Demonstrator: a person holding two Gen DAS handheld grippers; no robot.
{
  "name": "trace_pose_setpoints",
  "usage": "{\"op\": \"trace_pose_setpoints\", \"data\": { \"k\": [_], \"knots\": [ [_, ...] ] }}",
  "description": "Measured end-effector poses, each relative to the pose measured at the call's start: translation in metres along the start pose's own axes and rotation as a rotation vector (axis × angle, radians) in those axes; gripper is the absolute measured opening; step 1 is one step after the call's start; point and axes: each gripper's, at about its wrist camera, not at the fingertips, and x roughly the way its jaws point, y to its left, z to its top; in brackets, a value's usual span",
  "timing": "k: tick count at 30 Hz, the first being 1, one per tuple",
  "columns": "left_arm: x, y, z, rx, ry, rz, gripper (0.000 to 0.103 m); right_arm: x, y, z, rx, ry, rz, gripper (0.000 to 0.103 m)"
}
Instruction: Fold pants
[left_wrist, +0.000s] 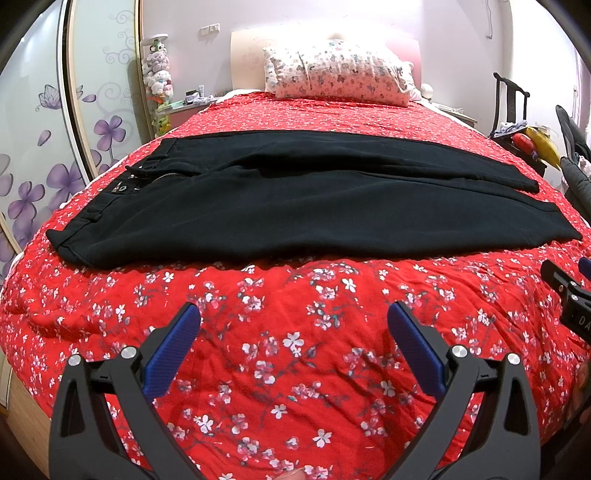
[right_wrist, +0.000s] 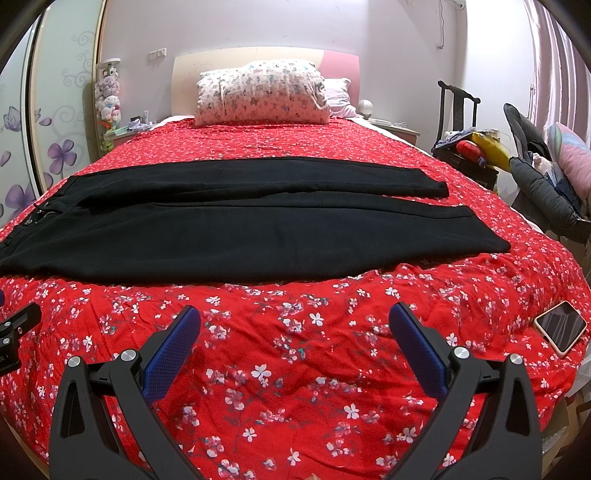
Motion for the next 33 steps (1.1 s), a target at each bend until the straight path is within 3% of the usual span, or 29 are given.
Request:
{"op": "trace_pose_setpoints", "data": {
  "k": [19,26,33],
  "knots": [
    [0.005,0.005,-0.002,0.0,0.003,-0.003,0.101,0.005,-0.001,-0.003,0.013,0.009,0.031,0.102],
    [0.012,0.01,0.001,-0.025,0.017,-0.049,0.101,0.01,-0.024,-0.001,0.114,0.068,0.18,0.102],
    [0.025,0.023,0.024,-0.128,0.045,-0.097,0.101,0.028,-0.08,0.05,0.248,0.114,0.346,0.102]
  ]
}}
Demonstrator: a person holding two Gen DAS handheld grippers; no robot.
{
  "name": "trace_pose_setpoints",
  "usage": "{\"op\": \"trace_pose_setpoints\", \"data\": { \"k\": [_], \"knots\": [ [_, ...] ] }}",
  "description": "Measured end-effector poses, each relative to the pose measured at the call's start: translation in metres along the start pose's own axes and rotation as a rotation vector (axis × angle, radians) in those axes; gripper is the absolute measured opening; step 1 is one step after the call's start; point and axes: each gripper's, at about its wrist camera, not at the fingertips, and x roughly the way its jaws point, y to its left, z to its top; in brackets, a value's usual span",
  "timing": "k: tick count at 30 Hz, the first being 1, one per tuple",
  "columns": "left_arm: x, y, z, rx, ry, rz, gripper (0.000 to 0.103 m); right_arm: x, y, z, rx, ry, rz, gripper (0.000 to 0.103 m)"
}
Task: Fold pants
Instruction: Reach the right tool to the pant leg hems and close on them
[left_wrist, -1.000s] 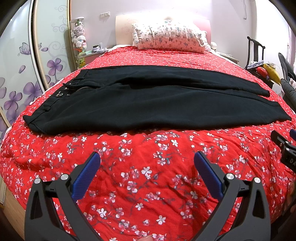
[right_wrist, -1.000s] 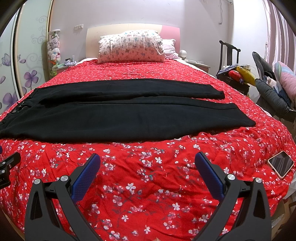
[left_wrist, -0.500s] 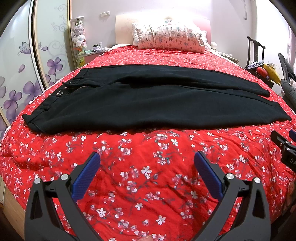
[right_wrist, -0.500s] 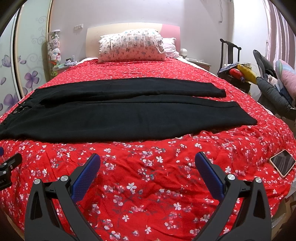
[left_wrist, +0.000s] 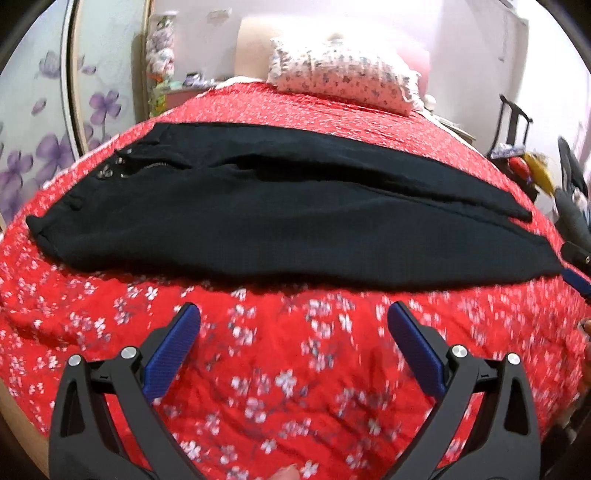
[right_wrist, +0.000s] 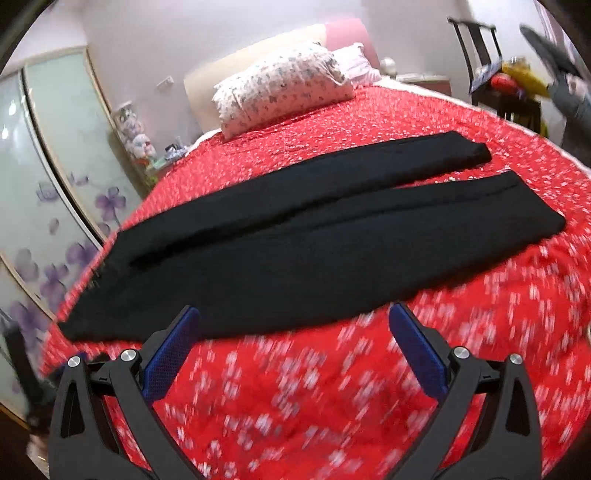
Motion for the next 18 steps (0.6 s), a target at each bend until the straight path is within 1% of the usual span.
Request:
{"op": "trace_pose_setpoints", "data": {
  "k": [2,5,7,12,14,18],
  "knots": [
    [0.007,0.002,0.009,-0.032,0.019,-0.022,0.101,0.006,-0.022,0.028,0.054,0.034,0.026,0.102],
    [0.018,0.001,0.024,-0.06,0.027,-0.035,0.101,0.019,-0.052,0.061,0.116,0.072,0.017,0.102],
    [0.024,-0.001,0.035,-0.066,0.011,-0.044,0.101,0.031,-0.071,0.086,0.133,0.082,-0.021,0.102],
    [0.039,-0.013,0.062,-0.031,-0.056,-0.023,0.101,0.066,-0.11,0.15,0.065,0.061,-0.158,0.102],
    [0.047,-0.018,0.069,-0.005,-0.067,-0.01,0.101,0.086,-0.128,0.172,0.074,0.059,-0.19,0.102],
    [0.068,-0.028,0.08,0.046,-0.069,0.008,0.101,0.127,-0.168,0.209,0.128,0.054,-0.219,0.102]
  ]
}}
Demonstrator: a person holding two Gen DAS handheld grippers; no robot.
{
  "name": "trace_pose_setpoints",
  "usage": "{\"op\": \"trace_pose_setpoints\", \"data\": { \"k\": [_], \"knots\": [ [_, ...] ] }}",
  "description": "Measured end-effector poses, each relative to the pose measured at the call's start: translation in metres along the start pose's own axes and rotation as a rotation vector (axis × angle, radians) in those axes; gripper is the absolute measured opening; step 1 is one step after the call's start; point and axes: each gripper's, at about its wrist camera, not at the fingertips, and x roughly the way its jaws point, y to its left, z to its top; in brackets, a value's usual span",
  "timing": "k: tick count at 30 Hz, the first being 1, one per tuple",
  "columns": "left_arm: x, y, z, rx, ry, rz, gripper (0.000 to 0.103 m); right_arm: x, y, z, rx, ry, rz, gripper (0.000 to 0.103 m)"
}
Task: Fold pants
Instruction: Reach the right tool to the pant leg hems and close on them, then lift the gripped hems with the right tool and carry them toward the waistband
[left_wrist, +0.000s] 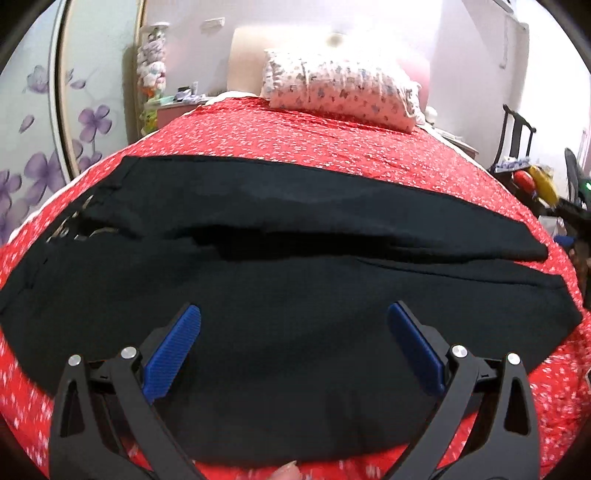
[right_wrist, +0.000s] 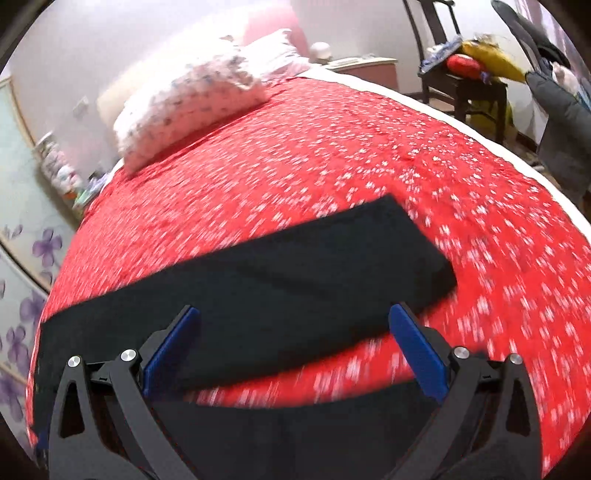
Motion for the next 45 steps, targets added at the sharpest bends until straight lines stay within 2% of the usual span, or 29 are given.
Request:
{"op": "trace_pose_setpoints", "data": {
  "k": [3,8,10,15,20,25,27,28,29,31,34,38,45],
  "knots": [
    [0.017,-0.002,0.002,0.002,0.022,-0.024,0.101,0.032,-0.015,0.029,0.026,-0.024,-0.053,0.102],
    [0.026,0.007,-0.005,-0.035,0.044,-0.096,0.101,0.071,-0.043,0.064,0.151,-0.059,-0.07,0.084],
    [0.03,0.011,-0.006,-0.053,0.056,-0.137,0.101,0.084,-0.053,0.073,0.186,-0.072,-0.106,0.076],
    [0.033,0.017,-0.009,-0.094,0.065,-0.192,0.101,0.106,-0.067,0.08,0.203,-0.074,-0.176,0.064],
    [0.036,0.012,-0.007,-0.091,0.067,-0.185,0.101,0.124,-0.066,0.077,0.159,-0.038,-0.269,0.046],
    [0.036,0.013,-0.008,-0.102,0.07,-0.189,0.101,0.125,-0.066,0.074,0.206,-0.062,-0.307,0.047],
    [0.036,0.013,-0.007,-0.105,0.072,-0.19,0.101,0.135,-0.056,0.073,0.119,-0.034,-0.362,0.047],
    [0.037,0.014,-0.006,-0.106,0.074,-0.191,0.101,0.138,-0.051,0.073,0.071,-0.024,-0.389,0.041],
    [0.037,0.014,-0.007,-0.108,0.076,-0.192,0.101,0.138,-0.048,0.073,0.055,-0.021,-0.389,0.03],
    [0.038,0.016,-0.006,-0.116,0.078,-0.199,0.101,0.132,-0.052,0.074,0.074,-0.022,-0.346,0.023],
    [0.04,0.018,-0.007,-0.127,0.079,-0.209,0.101,0.117,-0.058,0.071,0.122,-0.065,-0.282,0.022],
    [0.041,0.021,-0.007,-0.138,0.078,-0.22,0.101,0.076,-0.062,0.065,0.18,-0.169,-0.14,0.022],
    [0.041,0.024,-0.009,-0.157,0.075,-0.235,0.101,-0.031,-0.051,0.023,0.139,-0.306,0.063,0.022]
  ]
}}
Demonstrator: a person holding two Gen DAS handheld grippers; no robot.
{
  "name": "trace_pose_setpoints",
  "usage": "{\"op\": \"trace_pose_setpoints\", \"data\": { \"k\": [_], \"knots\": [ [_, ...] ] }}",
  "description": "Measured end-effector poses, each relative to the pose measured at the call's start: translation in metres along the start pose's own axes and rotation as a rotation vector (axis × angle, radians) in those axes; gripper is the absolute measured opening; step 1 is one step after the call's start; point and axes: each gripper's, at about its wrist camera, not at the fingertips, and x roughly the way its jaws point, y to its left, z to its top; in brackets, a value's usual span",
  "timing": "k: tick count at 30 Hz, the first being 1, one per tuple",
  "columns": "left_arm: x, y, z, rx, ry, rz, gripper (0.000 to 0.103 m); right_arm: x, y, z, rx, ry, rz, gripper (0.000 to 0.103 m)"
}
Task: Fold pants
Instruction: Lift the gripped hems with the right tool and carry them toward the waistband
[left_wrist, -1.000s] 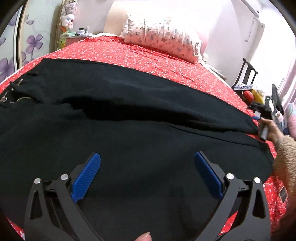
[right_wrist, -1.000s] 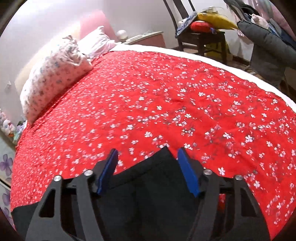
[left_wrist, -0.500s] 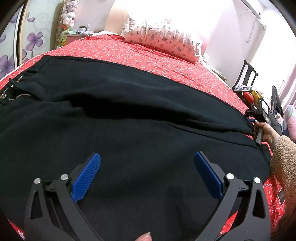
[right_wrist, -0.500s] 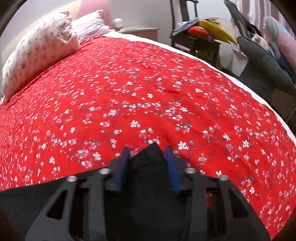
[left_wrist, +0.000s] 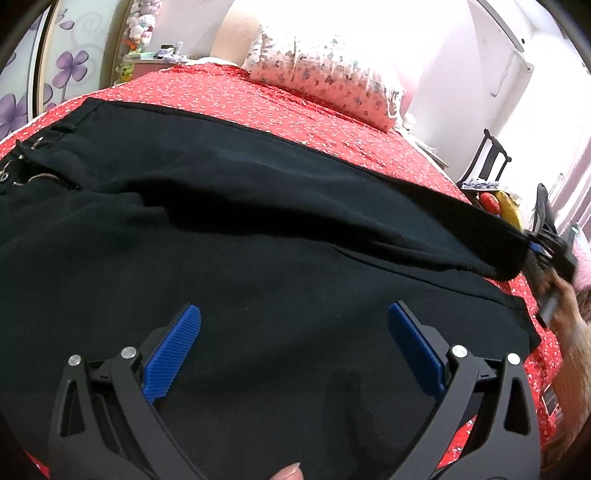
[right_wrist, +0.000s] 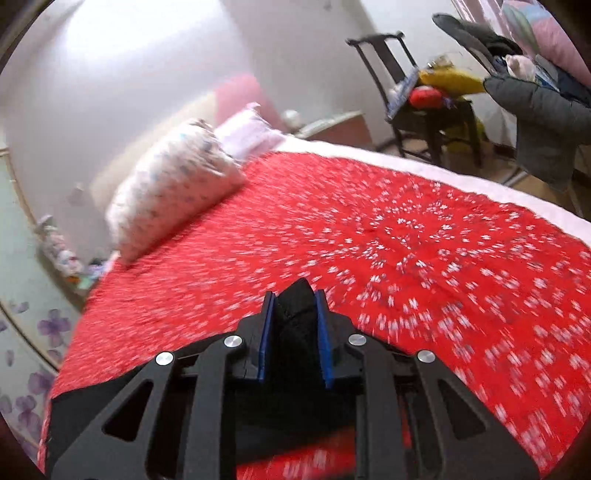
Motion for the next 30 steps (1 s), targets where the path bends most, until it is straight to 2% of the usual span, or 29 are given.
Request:
{"op": "trace_pose_setpoints", "data": {
  "k": [3,7,11,14,15,16,17,18,20,21,23,24,25,27,30],
  "knots": [
    [0.0,0.001,-0.001,-0.006,-0.001,-0.001,0.101,-0.049,0.001,-0.021,-0.008,-0.003,0.052,0.022],
    [-0.001,0.002,-0.001,-0.016,-0.004,-0.004,0.101,-0.093,-0.008,-0.064,0.009,0.05,0.054,0.022],
    [0.001,0.005,-0.001,-0.026,-0.003,-0.01,0.101,-0.107,-0.023,-0.114,0.041,0.161,-0.03,0.022],
    [0.004,0.006,-0.001,-0.036,0.004,-0.013,0.101,-0.103,-0.023,-0.137,0.037,0.248,-0.076,0.023],
    [0.004,0.006,-0.001,-0.034,0.008,-0.008,0.101,-0.106,-0.024,-0.14,0.047,0.259,-0.081,0.025],
    [0.005,0.004,-0.001,-0.03,0.011,-0.002,0.101,-0.112,-0.023,-0.139,0.063,0.261,-0.085,0.036],
    [0.006,0.003,0.0,-0.026,0.018,0.007,0.101,-0.12,-0.024,-0.139,0.078,0.265,-0.097,0.04],
    [0.008,0.002,0.0,-0.021,0.025,0.017,0.101,-0.129,-0.024,-0.134,0.117,0.265,-0.087,0.04],
    [0.011,-0.002,0.001,0.0,0.047,0.05,0.101,-0.144,-0.026,-0.129,0.205,0.234,0.0,0.04],
    [0.011,-0.005,0.002,0.013,0.058,0.066,0.101,-0.15,-0.029,-0.127,0.286,0.233,0.073,0.04],
    [0.004,-0.008,0.001,0.026,0.061,0.084,0.101,-0.144,-0.03,-0.131,0.436,0.298,0.196,0.04],
    [-0.006,-0.01,-0.001,0.026,0.044,0.089,0.101,-0.138,-0.029,-0.134,0.482,0.333,0.228,0.04],
    [-0.026,-0.013,-0.006,0.023,-0.009,0.077,0.101,-0.13,-0.027,-0.14,0.536,0.372,0.26,0.04],
    [-0.068,-0.022,-0.022,0.048,-0.118,0.048,0.101,-0.114,-0.024,-0.152,0.61,0.432,0.274,0.04],
    [-0.106,-0.037,-0.038,0.151,-0.159,0.1,0.101,-0.094,-0.023,-0.159,0.665,0.445,0.231,0.04]
  ]
}}
